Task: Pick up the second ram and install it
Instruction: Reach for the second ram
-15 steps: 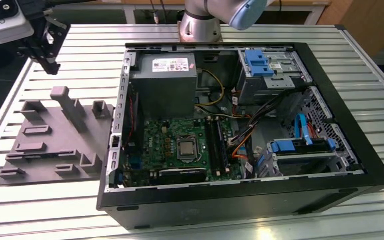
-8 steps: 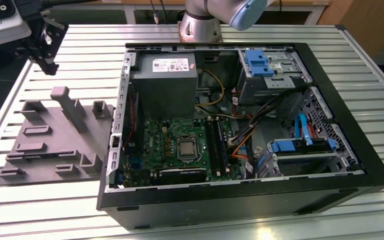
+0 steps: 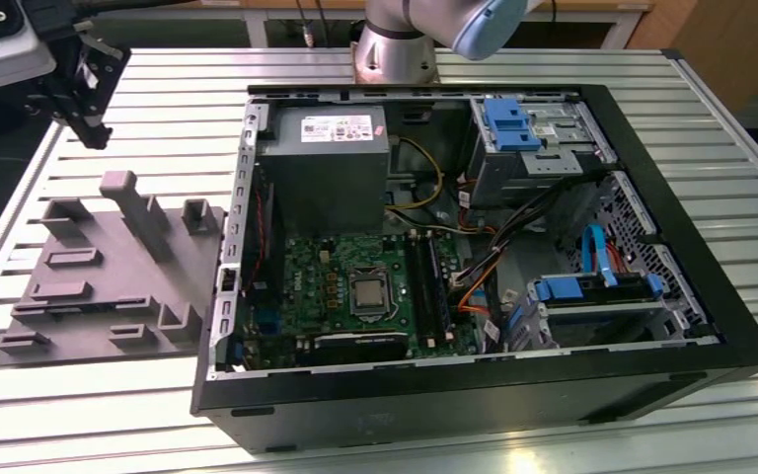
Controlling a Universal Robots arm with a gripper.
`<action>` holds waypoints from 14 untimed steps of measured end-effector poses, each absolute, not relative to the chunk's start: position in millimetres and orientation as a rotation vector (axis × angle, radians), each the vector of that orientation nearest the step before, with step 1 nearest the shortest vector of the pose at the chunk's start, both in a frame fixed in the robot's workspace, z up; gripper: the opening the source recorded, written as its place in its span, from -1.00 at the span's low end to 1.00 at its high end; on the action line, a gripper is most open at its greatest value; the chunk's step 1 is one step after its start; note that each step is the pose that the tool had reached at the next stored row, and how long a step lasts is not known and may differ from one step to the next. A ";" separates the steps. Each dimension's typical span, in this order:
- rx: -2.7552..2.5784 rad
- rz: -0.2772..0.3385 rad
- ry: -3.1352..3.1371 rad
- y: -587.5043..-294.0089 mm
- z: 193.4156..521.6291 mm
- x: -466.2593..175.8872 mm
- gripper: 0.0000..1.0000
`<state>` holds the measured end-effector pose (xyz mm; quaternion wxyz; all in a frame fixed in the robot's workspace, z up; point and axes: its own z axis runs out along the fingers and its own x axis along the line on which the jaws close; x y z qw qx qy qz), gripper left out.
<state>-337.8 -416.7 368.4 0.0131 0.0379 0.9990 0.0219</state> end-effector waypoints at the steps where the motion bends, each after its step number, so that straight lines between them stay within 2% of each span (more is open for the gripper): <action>1: 0.118 0.068 3.112 -416.7 368.3 -338.2 -0.79; 14: 0.118 0.068 3.112 -417.1 367.1 -346.5 -0.79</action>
